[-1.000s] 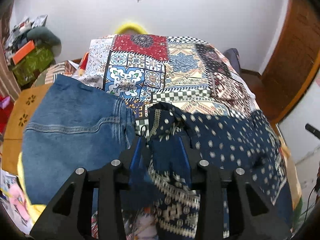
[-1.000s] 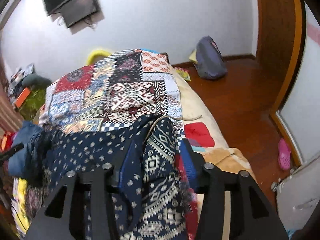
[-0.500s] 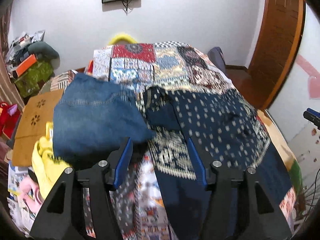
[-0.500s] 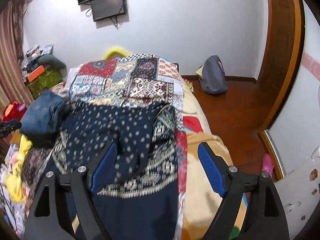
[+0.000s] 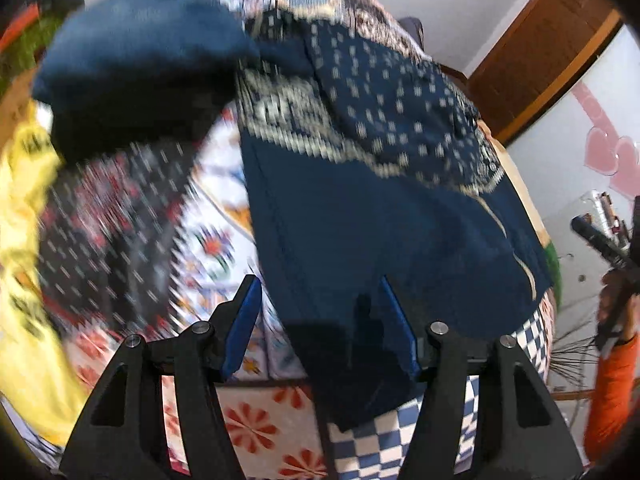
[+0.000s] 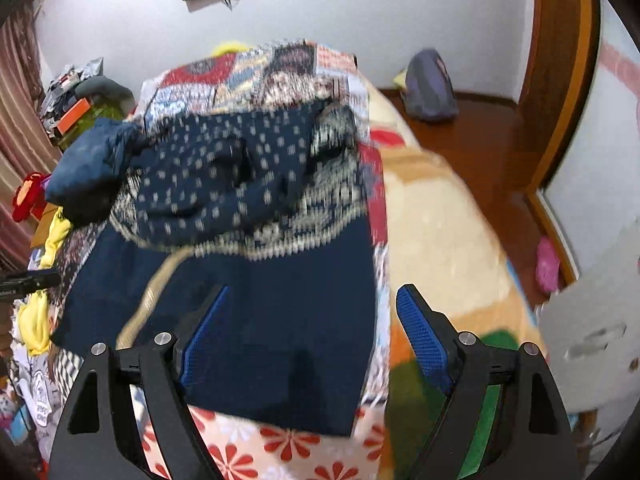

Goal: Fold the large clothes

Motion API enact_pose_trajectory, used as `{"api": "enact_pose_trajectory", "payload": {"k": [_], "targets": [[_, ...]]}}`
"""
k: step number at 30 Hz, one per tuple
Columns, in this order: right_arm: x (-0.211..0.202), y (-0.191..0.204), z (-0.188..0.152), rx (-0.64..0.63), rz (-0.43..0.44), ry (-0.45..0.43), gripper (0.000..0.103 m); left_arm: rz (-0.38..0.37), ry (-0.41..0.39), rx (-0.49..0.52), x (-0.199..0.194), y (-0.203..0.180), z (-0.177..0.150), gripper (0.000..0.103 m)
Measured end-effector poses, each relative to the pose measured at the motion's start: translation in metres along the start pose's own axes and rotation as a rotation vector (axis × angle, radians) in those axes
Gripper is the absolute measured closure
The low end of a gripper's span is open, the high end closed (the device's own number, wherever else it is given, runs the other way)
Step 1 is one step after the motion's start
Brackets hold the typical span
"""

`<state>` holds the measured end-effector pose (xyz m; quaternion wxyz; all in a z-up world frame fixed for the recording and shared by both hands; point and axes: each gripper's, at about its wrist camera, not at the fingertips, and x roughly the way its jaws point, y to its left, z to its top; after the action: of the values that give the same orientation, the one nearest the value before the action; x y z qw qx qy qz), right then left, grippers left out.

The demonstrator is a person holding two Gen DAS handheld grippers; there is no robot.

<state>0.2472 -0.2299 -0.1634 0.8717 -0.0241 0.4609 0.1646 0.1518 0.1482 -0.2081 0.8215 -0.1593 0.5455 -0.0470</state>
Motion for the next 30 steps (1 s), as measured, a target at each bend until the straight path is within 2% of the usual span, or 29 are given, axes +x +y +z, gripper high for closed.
{"api": "enact_pose_trajectory", "payload": {"k": [6,9,10,12,15,17,19,21,22,23,25,30], "targets": [[0.025,-0.011,-0.033,0.073,0.043,0.098,0.022,-0.082,0.060,-0.085,0.022,0.005,-0.016,0.043],[0.038,-0.016,-0.043,0.108,0.053,0.133,0.022,-0.109,0.050,-0.120,0.025,0.005,-0.020,0.043],[0.041,-0.019,-0.046,0.118,0.054,0.143,0.024,-0.118,0.044,-0.126,0.025,0.005,-0.021,0.043],[0.049,-0.023,-0.051,0.141,0.075,0.166,0.035,-0.129,0.035,-0.131,0.024,0.004,-0.022,0.043],[0.055,-0.025,-0.055,0.162,0.097,0.157,0.041,-0.143,0.024,-0.125,0.023,0.003,-0.022,0.043],[0.056,-0.027,-0.054,0.166,0.105,0.145,0.052,-0.158,0.014,-0.116,0.023,0.001,-0.022,0.049],[0.057,-0.033,-0.054,0.198,0.118,0.140,0.069,-0.177,0.005,-0.106,0.023,-0.002,-0.020,0.069],[0.059,-0.037,-0.051,0.218,0.130,0.150,0.088,-0.218,0.004,-0.101,0.022,-0.005,-0.017,0.082],[0.058,-0.038,-0.050,0.229,0.152,0.152,0.092,-0.218,-0.001,-0.094,0.021,-0.009,-0.015,0.083],[0.056,-0.038,-0.048,0.234,0.176,0.152,0.093,-0.207,-0.012,-0.077,0.019,-0.013,-0.012,0.084],[0.049,-0.034,-0.040,0.201,0.166,0.132,0.094,-0.195,-0.034,-0.052,0.012,-0.019,-0.006,0.086],[0.023,-0.021,-0.009,0.134,0.167,0.034,0.095,-0.223,-0.135,-0.044,-0.019,-0.024,0.021,0.087]]}}
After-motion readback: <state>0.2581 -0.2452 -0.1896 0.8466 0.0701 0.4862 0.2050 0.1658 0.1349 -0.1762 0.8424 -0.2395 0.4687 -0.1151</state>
